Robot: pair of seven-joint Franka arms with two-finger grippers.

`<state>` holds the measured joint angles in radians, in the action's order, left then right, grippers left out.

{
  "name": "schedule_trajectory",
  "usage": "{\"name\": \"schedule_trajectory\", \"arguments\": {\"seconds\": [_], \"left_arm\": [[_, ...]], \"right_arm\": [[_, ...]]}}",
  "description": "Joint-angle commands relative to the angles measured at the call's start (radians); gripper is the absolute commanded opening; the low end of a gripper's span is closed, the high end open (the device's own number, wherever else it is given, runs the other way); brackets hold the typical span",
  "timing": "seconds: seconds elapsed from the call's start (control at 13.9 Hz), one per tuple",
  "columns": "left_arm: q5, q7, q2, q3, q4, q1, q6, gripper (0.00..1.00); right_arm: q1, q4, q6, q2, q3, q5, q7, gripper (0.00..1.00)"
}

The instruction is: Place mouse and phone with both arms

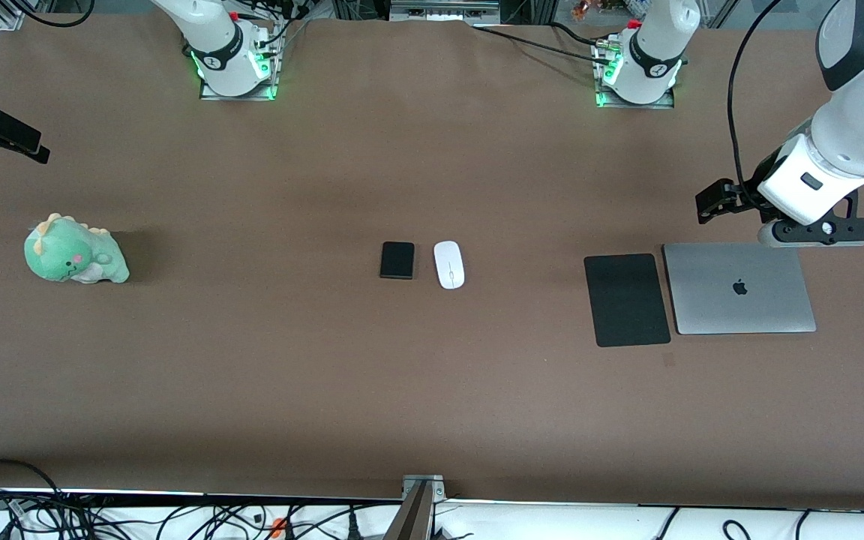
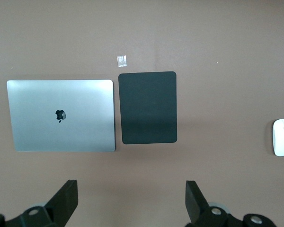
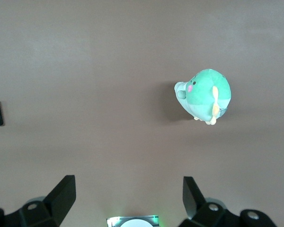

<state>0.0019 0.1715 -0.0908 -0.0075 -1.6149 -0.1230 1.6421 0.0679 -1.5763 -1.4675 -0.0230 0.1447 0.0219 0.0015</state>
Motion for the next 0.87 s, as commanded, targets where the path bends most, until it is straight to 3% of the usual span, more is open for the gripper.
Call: {"name": "schedule_trajectory", "arguments": {"seconds": [0.0,0.79], "left_arm": [[-0.017,0.000,0.003,-0.006,0.015,0.011,-0.015,1.00],[0.001,-0.004,0.003,-0.016,0.015,0.013,-0.013,1.00]], "right_arm": [[-0.003,0.009,0.016,-0.003,-0.007,0.007,-0.008,1.00],[0.019,0.001,0.018,0.021,-0.010,0.000,0.012,1.00]]}}
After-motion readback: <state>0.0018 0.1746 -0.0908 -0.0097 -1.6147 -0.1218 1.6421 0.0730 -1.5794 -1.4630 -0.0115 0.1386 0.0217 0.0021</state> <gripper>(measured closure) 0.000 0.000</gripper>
